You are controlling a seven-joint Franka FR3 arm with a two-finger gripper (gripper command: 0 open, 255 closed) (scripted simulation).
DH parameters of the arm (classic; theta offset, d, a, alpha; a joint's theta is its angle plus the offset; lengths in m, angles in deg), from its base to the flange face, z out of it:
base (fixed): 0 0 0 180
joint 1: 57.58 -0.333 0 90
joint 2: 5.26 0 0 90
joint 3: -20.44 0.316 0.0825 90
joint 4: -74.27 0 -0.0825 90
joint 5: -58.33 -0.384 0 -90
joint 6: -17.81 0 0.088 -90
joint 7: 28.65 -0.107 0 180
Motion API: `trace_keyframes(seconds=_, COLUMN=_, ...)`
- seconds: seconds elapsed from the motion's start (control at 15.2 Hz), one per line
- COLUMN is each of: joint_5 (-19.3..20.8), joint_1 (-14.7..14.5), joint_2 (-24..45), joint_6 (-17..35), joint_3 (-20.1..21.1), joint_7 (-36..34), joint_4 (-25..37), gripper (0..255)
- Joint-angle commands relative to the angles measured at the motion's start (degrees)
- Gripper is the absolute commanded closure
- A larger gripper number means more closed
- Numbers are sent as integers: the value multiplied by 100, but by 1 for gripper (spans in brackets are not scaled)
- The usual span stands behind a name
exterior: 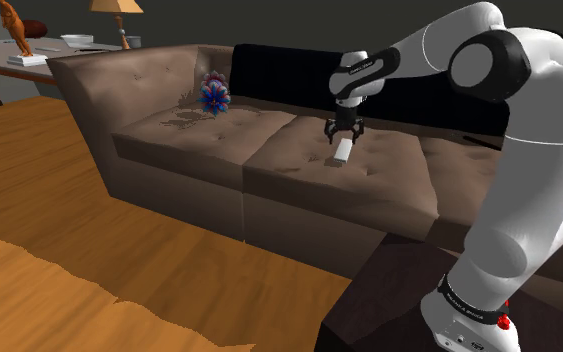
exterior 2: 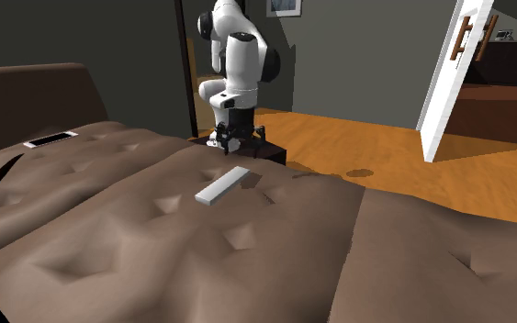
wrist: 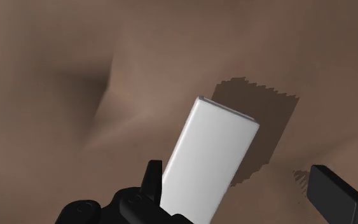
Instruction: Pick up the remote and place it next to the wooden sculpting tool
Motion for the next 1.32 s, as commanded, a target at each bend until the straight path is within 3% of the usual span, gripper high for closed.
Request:
trace_keyframes(seconds=0.0, joint_5=-100, joint_1=106, joint_2=333, joint_6=25, joint_3=-77, joint_7=-116, joint_4=366, gripper=0)
trace_keyframes(seconds=0.33, joint_5=-350, joint_1=395, joint_2=1051, joint_6=62, joint_3=-237, joint_7=-334, joint_4=1158, gripper=0)
trace_keyframes(seconds=0.86, joint_5=-400, joint_1=421, joint_2=1292, joint_6=537, joint_3=-211, joint_7=-303, joint_4=921, gripper=0)
trace_keyframes(seconds=1.25, joint_5=-401, joint_1=421, joint_2=1294, joint_6=536, joint_3=-211, joint_7=-303, joint_4=923, gripper=0)
